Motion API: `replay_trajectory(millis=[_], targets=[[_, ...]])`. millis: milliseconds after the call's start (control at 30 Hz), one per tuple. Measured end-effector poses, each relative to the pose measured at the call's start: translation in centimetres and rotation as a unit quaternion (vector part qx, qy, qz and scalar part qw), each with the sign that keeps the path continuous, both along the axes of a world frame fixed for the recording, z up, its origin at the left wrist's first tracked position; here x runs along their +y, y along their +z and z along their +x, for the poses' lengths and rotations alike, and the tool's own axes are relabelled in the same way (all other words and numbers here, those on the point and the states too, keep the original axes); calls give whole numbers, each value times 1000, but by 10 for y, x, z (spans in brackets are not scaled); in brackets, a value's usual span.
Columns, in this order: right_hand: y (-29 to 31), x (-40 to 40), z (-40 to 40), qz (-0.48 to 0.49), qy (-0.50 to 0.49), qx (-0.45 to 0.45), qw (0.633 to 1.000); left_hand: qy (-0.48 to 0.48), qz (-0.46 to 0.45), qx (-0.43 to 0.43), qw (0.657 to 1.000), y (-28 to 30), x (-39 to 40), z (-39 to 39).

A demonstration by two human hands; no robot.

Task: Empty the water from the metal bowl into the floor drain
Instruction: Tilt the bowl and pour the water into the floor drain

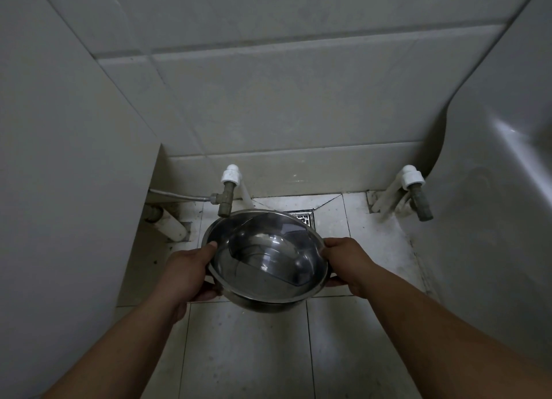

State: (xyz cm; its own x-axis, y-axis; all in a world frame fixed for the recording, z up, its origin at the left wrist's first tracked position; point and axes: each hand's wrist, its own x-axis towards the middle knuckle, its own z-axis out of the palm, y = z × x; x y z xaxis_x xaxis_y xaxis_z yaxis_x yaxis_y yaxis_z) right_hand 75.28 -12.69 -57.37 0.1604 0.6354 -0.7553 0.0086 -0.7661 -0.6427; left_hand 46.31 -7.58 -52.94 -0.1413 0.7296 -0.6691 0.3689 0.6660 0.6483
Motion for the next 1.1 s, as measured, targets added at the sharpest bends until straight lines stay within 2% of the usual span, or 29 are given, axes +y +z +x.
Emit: replay_trajectory(millis=[1100], targets=[[1, -1, 2, -7, 4, 0, 1000, -6, -6, 5, 1000, -1, 3, 0]])
